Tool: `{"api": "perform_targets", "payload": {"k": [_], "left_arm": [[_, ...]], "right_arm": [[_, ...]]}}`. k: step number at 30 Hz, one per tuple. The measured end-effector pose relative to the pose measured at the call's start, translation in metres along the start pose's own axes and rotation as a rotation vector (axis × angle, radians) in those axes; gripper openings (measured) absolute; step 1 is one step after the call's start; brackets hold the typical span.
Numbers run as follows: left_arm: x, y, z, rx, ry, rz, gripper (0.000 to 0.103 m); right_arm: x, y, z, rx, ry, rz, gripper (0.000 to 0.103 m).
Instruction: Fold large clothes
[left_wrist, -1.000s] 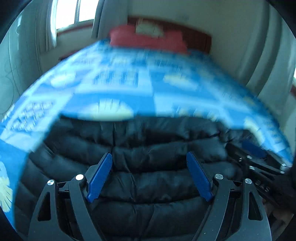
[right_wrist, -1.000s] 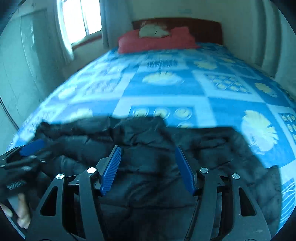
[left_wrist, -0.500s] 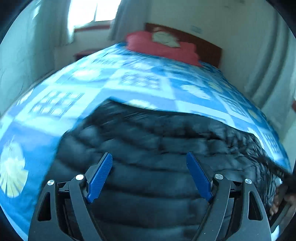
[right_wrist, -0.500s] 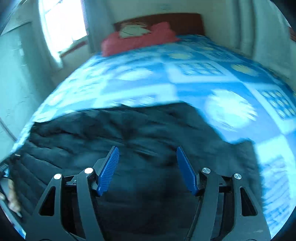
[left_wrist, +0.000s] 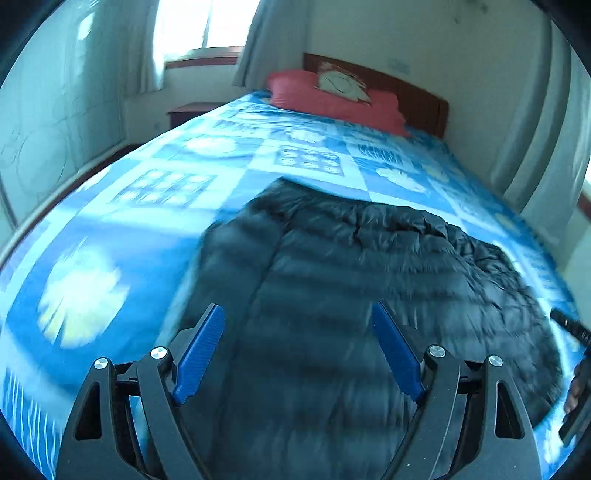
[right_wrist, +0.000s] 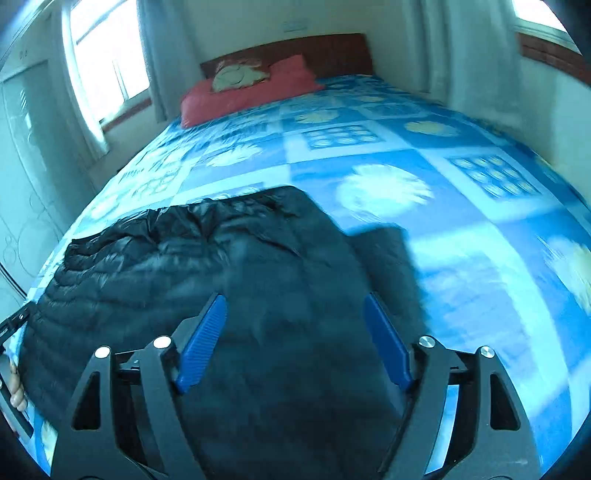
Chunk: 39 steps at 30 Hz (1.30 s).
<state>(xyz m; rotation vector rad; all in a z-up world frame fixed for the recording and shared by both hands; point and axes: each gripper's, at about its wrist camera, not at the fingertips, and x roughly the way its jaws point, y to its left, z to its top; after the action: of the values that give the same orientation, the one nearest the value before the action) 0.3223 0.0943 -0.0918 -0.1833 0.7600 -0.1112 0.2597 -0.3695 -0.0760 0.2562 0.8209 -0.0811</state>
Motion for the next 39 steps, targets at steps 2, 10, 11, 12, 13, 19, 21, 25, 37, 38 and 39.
{"api": "perform_targets", "payload": {"k": [2, 10, 11, 12, 13, 19, 21, 25, 37, 38, 39], "left_arm": [[-0.024, 0.02, -0.022, -0.06, 0.0, 0.014, 0.081], [-0.062, 0.075, -0.098, -0.327, 0.051, 0.002, 0.083], [-0.056, 0.077, -0.101, -0.356, 0.07, -0.011, 0.083], [-0.05, 0.079, -0.101, -0.38, 0.079, -0.028, 0.083], [-0.044, 0.081, -0.101, -0.406, 0.087, -0.051, 0.083], [-0.023, 0.084, -0.092, -0.507, 0.043, -0.07, 0.08], [-0.021, 0.082, -0.089, -0.505, 0.029, -0.059, 0.058], [-0.021, 0.078, -0.088, -0.511, 0.025, -0.096, 0.035], [-0.073, 0.074, -0.099, -0.46, -0.02, -0.107, 0.023], [-0.077, 0.075, -0.102, -0.46, -0.017, -0.106, 0.023], [-0.08, 0.076, -0.104, -0.46, -0.015, -0.105, 0.023]], "right_arm": [[-0.018, -0.019, -0.021, 0.038, 0.012, -0.029, 0.078], [-0.018, -0.054, -0.074, 0.233, 0.093, 0.052, 0.078], [-0.015, -0.052, -0.074, 0.242, 0.096, 0.06, 0.078], [-0.011, -0.051, -0.074, 0.25, 0.099, 0.062, 0.078], [-0.005, -0.049, -0.074, 0.256, 0.105, 0.059, 0.078], [0.005, -0.044, -0.082, 0.321, 0.081, 0.046, 0.07], [0.005, -0.041, -0.084, 0.321, 0.073, 0.051, 0.059], [-0.002, -0.034, -0.083, 0.309, 0.053, 0.099, 0.03], [-0.049, -0.032, -0.102, 0.315, 0.015, 0.156, 0.018], [-0.054, -0.033, -0.107, 0.314, 0.017, 0.158, 0.018], [-0.059, -0.033, -0.111, 0.314, 0.019, 0.16, 0.018]]}}
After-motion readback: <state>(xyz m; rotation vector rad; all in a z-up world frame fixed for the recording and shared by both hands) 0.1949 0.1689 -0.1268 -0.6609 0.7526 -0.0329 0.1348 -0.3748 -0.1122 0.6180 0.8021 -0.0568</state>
